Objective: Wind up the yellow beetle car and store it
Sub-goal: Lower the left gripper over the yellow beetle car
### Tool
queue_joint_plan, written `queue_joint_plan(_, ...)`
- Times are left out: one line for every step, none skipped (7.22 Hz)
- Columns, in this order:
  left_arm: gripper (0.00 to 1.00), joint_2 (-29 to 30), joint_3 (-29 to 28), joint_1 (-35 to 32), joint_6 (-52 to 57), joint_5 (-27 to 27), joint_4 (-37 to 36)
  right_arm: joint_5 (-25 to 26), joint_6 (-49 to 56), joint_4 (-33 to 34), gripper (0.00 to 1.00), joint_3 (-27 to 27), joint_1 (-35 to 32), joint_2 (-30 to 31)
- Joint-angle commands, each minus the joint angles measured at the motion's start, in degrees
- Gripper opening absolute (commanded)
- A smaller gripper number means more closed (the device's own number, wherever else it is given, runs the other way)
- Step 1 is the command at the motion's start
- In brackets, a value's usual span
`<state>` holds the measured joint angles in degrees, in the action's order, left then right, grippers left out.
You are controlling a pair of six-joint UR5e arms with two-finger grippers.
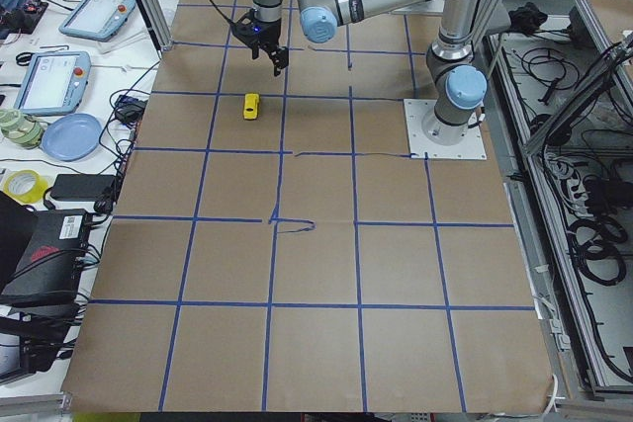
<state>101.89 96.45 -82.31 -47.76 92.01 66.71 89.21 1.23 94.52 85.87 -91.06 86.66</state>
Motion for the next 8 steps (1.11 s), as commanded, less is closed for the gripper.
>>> queue_joint_plan(1.00, 5.66, -0.38, 0.04, -17.66, -1.73, -0.88, 0.00, 0.00, 0.14, 1.00, 0.00, 0.00, 0.00)
queue_joint_plan(1.00, 8.21, -0.47, 0.04, -18.33, -5.31, -5.32, 0.00, 0.00, -0.12, 1.00, 0.00, 0.00, 0.00)
queue_joint_plan(1.00, 10.67, -0.47, 0.04, -20.77, -7.18, -8.58, 0.00, 0.00, -0.21, 1.00, 0.00, 0.00, 0.00)
queue_joint_plan(1.00, 12.78, -0.73, 0.04, -22.10, -7.28, -9.83, 0.00, 0.00, -0.30, 1.00, 0.09, -0.09, 0.00)
queue_joint_plan(1.00, 15.07, -0.82, 0.04, -22.12, -6.85, -12.54, 0.00, 0.09, -0.39, 1.00, 0.09, -0.09, 0.00)
queue_joint_plan(1.00, 16.57, -0.82, 0.13, -22.29, -6.76, -13.44, 0.00, 0.09, -0.21, 1.00, 0.09, -0.09, -0.09)
queue_joint_plan(1.00, 17.71, -0.74, 0.22, -22.29, -6.76, -13.54, 0.00, 0.09, -0.30, 1.00, 0.09, -0.09, 0.00)
queue_joint_plan(1.00, 18.33, -0.74, 0.22, -23.25, -6.84, -13.54, 0.00, -0.09, -0.39, 1.00, 0.09, -0.09, 0.00)
